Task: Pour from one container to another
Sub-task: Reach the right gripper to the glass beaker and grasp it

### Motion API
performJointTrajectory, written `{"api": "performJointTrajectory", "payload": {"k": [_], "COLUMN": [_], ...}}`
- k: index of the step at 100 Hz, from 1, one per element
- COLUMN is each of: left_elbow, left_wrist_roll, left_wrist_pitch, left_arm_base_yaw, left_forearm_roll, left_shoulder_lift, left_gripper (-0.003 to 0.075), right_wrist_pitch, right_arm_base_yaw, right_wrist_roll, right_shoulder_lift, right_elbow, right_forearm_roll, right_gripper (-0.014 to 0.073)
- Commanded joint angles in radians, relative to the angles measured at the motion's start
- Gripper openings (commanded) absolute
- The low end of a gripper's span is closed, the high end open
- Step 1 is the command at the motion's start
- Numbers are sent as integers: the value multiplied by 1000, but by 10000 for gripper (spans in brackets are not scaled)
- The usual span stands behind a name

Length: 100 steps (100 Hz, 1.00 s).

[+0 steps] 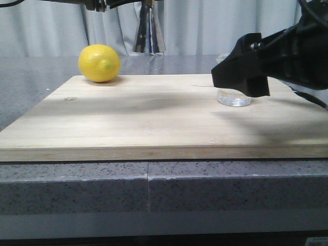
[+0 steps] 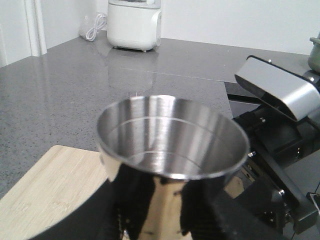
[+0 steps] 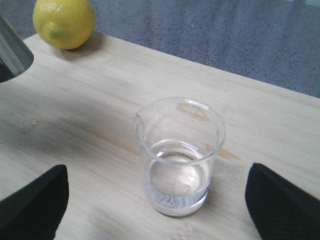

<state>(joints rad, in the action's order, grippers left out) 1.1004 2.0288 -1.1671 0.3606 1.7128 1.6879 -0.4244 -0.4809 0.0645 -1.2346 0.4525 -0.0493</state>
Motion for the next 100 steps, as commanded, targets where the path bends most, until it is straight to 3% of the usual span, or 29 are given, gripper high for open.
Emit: {"api": "performJointTrajectory", "payload": {"k": [1,47,92,100], "left_elbow": [25,25,25,25], "left_wrist_roll": [-1,-1,-1,-1], "left_wrist_pitch": [-76,-76,-76,-76], "left_arm_base_yaw": [-5,-5,-5,-5], "left_forearm_roll": [82,82,82,82], "left_shoulder_lift": [-51,-51,-51,-51], "left_gripper": [237,237,237,237], "right_wrist_pitch": [-226,-554,-551,-551], "right_arm_base_yaw": [-4,-4,1,1], "right_wrist_roll": [-19,-19,-29,-29], "right_shoulder_lift": [-19,-239,-319,-319], "right_elbow": [-11,-18,24,24], "right_forearm_roll": [1,-5,-27,-29], "right_gripper": [652,652,650,618]}}
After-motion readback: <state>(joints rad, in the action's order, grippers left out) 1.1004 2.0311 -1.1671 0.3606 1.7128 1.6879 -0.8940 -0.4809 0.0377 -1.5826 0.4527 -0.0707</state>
